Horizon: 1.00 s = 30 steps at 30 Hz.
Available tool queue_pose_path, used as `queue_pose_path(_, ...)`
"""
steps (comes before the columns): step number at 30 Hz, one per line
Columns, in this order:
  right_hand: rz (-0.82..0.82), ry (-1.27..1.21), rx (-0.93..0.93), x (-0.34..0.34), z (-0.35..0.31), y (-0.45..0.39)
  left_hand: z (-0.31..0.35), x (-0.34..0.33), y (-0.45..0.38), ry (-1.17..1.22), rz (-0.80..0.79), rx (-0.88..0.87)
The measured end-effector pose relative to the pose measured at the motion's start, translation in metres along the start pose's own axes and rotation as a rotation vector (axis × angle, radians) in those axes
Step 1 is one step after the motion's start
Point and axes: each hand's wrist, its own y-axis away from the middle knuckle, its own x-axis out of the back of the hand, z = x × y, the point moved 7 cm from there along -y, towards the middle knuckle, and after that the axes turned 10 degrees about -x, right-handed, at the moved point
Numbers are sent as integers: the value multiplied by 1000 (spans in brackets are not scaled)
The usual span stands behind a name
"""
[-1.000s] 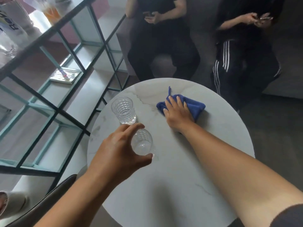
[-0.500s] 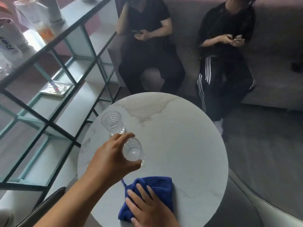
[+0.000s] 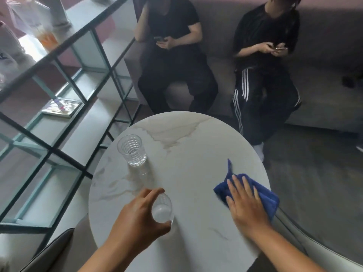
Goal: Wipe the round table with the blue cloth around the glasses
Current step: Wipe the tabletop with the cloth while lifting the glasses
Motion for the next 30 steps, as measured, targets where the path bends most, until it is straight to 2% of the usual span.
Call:
queue_pose_path(6, -2, 42, -91, 20, -27, -101, -7, -9, 5, 10, -7, -8)
queue_pose_path(11, 6, 20, -76, 28, -76, -162, -5, -9, 8, 16, -2, -3)
queue_pose_path(18, -44, 58, 201, 12, -195, -169, -10, -4, 6, 27, -69, 40)
queue_pose_path(20, -72, 74, 314, 6, -215, -153, -15, 20, -2, 17, 29, 44)
queue_pose_path(22, -100, 44, 382, 5, -216, -142, -27, 54, -23, -33, 228, 23)
queue_pose_path(24, -98, 31, 376, 6, -202, -140, -48, 83, -54, -96, 367, 43)
queue_pose_path(25, -87, 51, 356, 6, -192, -142, -60, 91, -73, -128, 373, 76)
queue_pose_path(28, -55, 98, 238, 8, -171, -157, -89, 91, -124, -147, 204, 201)
queue_pose_path(30, -43, 71, 146, 12, -167, -175, -98, 83, -146, -143, 93, 214)
